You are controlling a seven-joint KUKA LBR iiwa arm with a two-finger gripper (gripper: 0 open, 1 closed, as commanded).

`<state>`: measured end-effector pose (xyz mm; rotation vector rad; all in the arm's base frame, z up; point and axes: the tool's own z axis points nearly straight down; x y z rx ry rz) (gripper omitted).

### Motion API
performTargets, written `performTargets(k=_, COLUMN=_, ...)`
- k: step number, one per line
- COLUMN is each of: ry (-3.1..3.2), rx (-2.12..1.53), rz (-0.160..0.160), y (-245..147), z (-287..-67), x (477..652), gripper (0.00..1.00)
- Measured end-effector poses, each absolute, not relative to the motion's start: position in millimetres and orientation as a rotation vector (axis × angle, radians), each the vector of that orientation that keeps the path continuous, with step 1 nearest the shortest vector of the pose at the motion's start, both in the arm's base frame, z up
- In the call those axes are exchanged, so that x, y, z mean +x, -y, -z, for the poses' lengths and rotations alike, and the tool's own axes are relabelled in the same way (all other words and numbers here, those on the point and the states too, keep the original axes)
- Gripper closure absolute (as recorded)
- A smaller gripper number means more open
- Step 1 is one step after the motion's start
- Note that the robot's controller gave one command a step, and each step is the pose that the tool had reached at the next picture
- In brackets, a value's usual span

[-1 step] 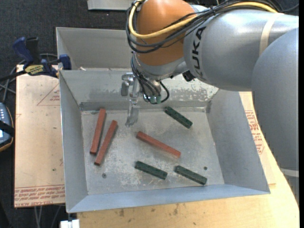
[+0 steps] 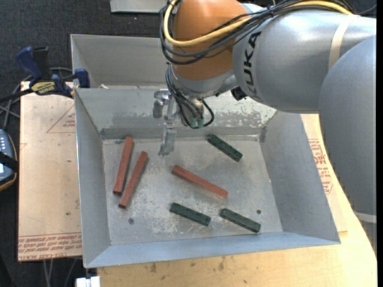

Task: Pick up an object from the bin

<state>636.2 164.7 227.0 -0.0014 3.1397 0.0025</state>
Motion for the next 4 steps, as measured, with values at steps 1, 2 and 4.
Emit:
performTargets(k=1, ry=-3.130, rx=-0.197, rz=-0.003, y=-173, z=-195, x=632.5, gripper=0.00)
performTargets(k=2, ry=-3.046, rx=-0.759, rz=-0.001, y=-196, z=-164, x=627.8, gripper=0.00)
performTargets(k=4, ry=-2.817, rx=-1.383, rz=-0.002, y=-204, z=-90, x=616.6, gripper=0.00)
